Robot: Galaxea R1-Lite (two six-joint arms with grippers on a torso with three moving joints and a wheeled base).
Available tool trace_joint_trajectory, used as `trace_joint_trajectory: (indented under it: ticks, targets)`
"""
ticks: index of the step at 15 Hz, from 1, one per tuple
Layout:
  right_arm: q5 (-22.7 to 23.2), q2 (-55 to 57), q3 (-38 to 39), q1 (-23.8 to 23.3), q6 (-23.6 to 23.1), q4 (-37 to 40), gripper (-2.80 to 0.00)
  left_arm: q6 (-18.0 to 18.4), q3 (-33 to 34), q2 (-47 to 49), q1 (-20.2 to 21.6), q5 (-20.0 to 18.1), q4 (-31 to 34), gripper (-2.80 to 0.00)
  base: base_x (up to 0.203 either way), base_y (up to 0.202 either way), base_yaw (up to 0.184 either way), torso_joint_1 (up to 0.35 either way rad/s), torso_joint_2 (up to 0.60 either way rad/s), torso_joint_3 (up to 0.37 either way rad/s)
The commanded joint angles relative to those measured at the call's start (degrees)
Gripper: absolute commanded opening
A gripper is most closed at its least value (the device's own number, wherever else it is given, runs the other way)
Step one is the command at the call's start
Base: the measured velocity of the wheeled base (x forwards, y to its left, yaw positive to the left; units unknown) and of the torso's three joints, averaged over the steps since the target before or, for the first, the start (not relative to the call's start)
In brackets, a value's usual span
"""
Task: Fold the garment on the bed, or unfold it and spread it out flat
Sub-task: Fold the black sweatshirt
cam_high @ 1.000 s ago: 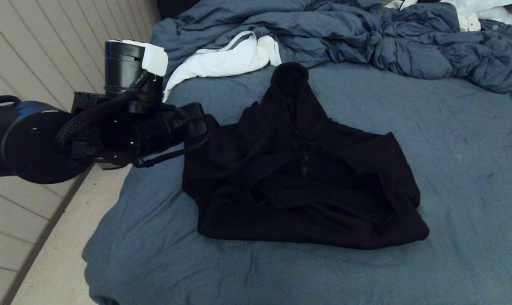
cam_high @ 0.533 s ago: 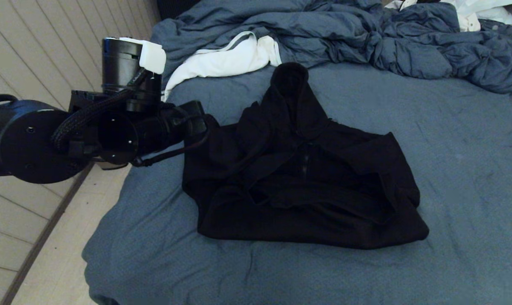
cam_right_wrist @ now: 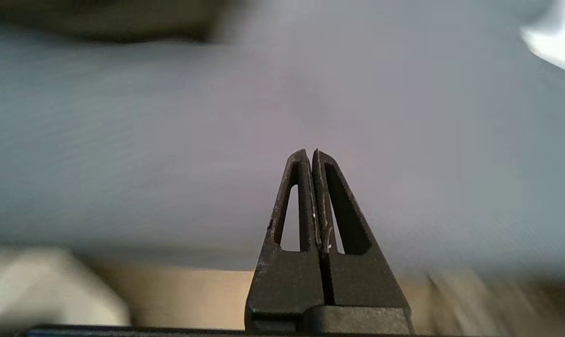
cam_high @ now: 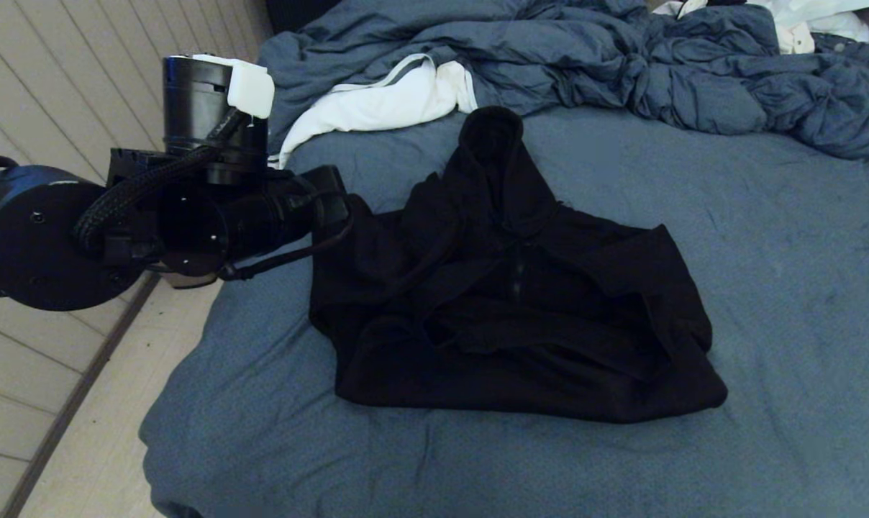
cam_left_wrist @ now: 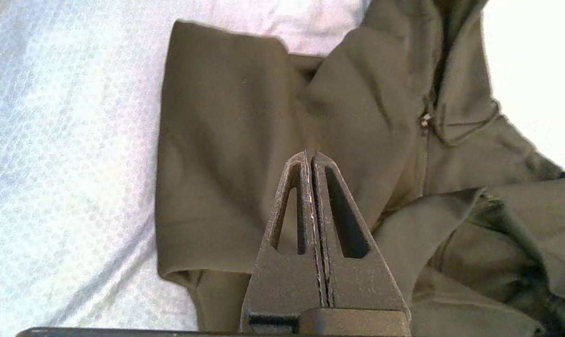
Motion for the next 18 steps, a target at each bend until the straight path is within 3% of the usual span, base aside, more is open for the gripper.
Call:
trace_joint_trajectory:
  ticks: [1,2,5,8,9,10,11,13,18]
  targets:
    - [12.2,-3.2,1.2,0.2,-0.7,-0.2,-2.80,-0.3,0.4,-0.1,0.0,0.2,-0.1,-2.80,0.000,0.000,0.000,0.000,0.00,0.000]
    - [16.1,-3.2,2.4,0.3,0.6,-0.1,-2.80,-0.3,0.5,0.0,0.0,0.2,-0.1,-2.80,0.000,0.000,0.000,0.000,0.00,0.000]
    - [15.1,-3.3,3.2,0.3,6.4,-0.4,-2.80,-0.1,0.7,-0.4,0.0,0.4,-0.1,-2.80,0.000,0.000,0.000,0.000,0.00,0.000]
    - [15.1,-3.3,3.1,0.3,6.2,-0.4,-2.80,0.0,0.3,0.4,-1.0,0.2,-0.1,-2.80,0.000,0.000,0.000,0.000,0.00,0.000]
    - [15.1,-3.2,3.0,0.3,4.2,-0.6,-2.80,0.0,0.1,1.0,-1.5,0.3,-0.1,-2.80,0.000,0.000,0.000,0.000,0.00,0.000]
    - [15.3,-3.2,2.9,0.2,-0.7,-0.6,-2.80,0.0,0.1,1.5,-1.9,0.5,-0.1,-2.80,0.000,0.000,0.000,0.000,0.00,0.000]
    - [15.4,-3.2,3.0,0.3,-1.9,-0.7,-2.80,0.2,0.0,2.1,-1.9,0.6,-0.1,-2.80,0.000,0.000,0.000,0.000,0.00,0.000]
    - [15.1,-3.3,3.3,0.2,6.4,-0.9,-2.80,0.9,-1.3,3.3,-1.9,0.6,0.0,-2.80,0.000,0.000,0.000,0.000,0.00,0.000]
    - [14.8,-3.3,3.3,0.3,6.9,-1.0,-2.80,2.3,-5.1,7.0,-1.6,0.6,0.0,-2.80,0.000,0.000,0.000,0.000,0.00,0.000]
